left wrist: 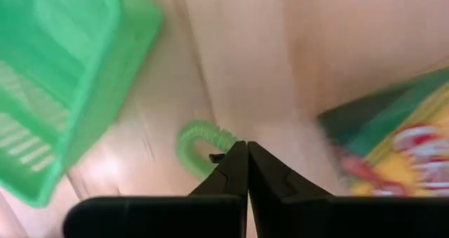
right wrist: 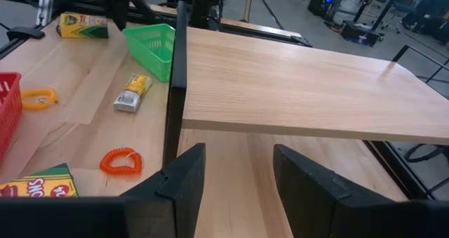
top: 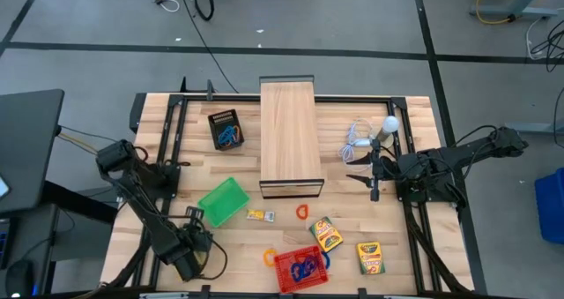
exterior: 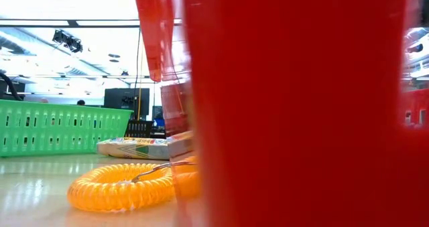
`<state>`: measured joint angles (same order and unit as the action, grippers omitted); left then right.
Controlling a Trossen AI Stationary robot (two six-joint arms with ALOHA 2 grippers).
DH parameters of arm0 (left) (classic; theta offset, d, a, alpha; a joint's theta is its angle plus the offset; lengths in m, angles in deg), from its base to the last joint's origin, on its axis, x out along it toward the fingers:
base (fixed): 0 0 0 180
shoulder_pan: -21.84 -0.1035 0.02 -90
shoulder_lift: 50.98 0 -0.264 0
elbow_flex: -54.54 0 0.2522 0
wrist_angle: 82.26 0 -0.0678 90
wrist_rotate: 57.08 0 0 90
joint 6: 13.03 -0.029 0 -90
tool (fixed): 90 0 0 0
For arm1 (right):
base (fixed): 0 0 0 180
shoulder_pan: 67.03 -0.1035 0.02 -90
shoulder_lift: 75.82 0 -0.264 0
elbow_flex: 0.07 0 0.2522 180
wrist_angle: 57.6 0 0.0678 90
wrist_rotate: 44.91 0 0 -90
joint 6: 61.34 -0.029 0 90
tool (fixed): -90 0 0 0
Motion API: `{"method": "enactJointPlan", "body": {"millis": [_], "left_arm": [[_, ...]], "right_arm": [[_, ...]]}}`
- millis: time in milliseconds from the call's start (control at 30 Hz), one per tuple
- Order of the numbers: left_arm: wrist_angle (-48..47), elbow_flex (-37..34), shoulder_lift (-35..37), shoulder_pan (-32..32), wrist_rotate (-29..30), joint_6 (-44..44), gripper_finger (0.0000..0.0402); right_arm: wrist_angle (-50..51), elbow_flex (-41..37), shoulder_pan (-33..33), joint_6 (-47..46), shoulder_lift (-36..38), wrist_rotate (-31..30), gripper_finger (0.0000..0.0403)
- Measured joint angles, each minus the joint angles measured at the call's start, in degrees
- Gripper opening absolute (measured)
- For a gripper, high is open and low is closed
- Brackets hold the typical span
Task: Pick & Place Office Desk Supplies
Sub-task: Put the green spring keychain into the red basket
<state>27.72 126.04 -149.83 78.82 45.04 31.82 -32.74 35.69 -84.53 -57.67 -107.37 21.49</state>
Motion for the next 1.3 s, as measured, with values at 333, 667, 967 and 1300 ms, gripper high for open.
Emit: {"method": "enactJointPlan", "body": {"millis": [333, 667, 967, 1300], "left_arm": [[1.12, 5.2, 7.0, -2.79, 13.92, -1.62, 0.0001], [21.8, 5.42, 8.85, -7.83, 19.39, -17.51, 0.0001], [41.95, 5.42, 8.84, -18.19, 13.55, -38.95, 0.0001], [60.82, 5.38, 2.02, -27.74, -8.48, -51.52, 0.0001]], "right_arm": [[-0.58, 0.0, 0.0, -0.29, 0.0, 0.0, 0.0176], [-0.66, 0.0, 0.0, -0.22, 0.0, 0.09, 0.0176], [-3.49, 0.0, -0.02, 1.43, 0.0, 4.31, 0.0176], [-4.49, 0.02, -0.02, 3.27, 0.0, 6.06, 0.0176]]}}
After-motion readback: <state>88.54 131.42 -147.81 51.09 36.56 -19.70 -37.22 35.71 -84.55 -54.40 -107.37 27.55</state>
